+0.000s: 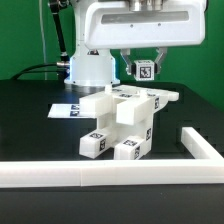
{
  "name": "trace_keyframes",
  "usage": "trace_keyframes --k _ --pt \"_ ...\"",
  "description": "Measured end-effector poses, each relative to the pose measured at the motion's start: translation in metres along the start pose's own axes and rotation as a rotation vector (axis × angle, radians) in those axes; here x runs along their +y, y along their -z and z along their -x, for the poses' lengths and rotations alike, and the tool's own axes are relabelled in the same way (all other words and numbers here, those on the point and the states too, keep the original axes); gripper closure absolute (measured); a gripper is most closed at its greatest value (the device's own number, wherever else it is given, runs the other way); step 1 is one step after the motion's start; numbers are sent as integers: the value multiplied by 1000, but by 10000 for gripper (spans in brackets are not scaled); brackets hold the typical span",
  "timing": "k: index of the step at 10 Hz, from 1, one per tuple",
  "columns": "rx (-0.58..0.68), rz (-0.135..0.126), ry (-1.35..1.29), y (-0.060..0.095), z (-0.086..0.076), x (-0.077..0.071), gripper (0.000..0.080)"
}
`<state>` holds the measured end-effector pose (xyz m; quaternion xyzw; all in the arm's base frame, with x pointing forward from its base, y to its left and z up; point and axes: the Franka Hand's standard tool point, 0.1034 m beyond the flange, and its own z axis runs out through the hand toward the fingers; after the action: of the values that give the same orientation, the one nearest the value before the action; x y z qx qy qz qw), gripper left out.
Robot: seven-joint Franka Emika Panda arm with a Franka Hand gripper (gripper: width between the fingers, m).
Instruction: Assemble chair
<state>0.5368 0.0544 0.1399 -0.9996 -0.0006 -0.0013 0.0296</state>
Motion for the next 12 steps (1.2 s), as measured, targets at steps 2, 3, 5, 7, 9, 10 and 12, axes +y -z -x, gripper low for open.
trace_keyframes --k 2,3,5,7,9,10,12 --pt "-5 1 -5 -3 4 -1 528" --pt "-5 3 1 -4 3 0 528" --pt "-5 17 10 -11 -4 6 528" --pt "-6 22 9 -13 -8 7 528" --pt "-7 25 10 -16 -7 6 528" --pt "-9 26 9 -18 -7 6 528" --pt "-9 26 4 -19 -7 3 528"
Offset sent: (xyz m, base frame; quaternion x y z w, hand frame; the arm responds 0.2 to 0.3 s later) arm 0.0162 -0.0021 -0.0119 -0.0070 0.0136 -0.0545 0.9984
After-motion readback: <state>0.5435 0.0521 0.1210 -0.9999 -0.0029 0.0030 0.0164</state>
